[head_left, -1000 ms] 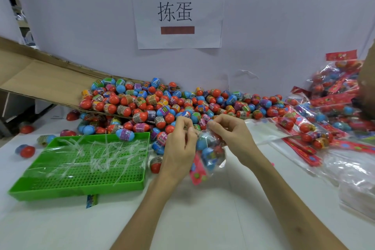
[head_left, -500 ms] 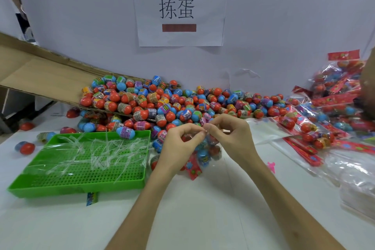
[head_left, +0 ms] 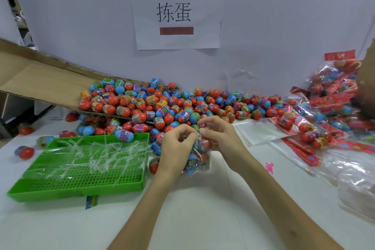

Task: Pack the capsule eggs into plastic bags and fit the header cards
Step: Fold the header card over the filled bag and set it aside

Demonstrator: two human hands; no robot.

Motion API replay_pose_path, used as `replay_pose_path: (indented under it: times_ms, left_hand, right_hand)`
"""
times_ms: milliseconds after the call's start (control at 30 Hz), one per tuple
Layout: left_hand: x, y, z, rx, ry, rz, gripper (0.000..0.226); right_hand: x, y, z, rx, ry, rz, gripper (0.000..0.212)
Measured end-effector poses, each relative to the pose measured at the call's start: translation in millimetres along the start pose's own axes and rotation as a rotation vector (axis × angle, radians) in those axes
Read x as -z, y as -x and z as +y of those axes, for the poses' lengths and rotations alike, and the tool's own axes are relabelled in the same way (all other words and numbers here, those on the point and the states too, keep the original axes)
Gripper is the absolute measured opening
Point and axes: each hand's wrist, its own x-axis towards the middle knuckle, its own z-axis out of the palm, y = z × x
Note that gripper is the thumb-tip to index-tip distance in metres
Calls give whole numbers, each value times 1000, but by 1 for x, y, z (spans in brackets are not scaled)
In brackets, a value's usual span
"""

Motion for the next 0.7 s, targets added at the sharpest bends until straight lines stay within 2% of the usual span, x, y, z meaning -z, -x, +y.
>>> replay_pose_path:
  times_ms: [100,300,533,700]
  left_hand:
    - [1,-1,0,33,64,5,25]
    - [0,1,5,-40,26,2,34]
    - [3,0,2,-72,-84,100,19]
    - [6,0,2,-108,-122,113,17]
  right_hand:
    - [-1,0,0,-10,-27,-21,16]
    - [-1,2,0,3,-52,0,12]
    - [1,0,1,88,-11,119,17]
    - [2,2,-2,232,113,87,13]
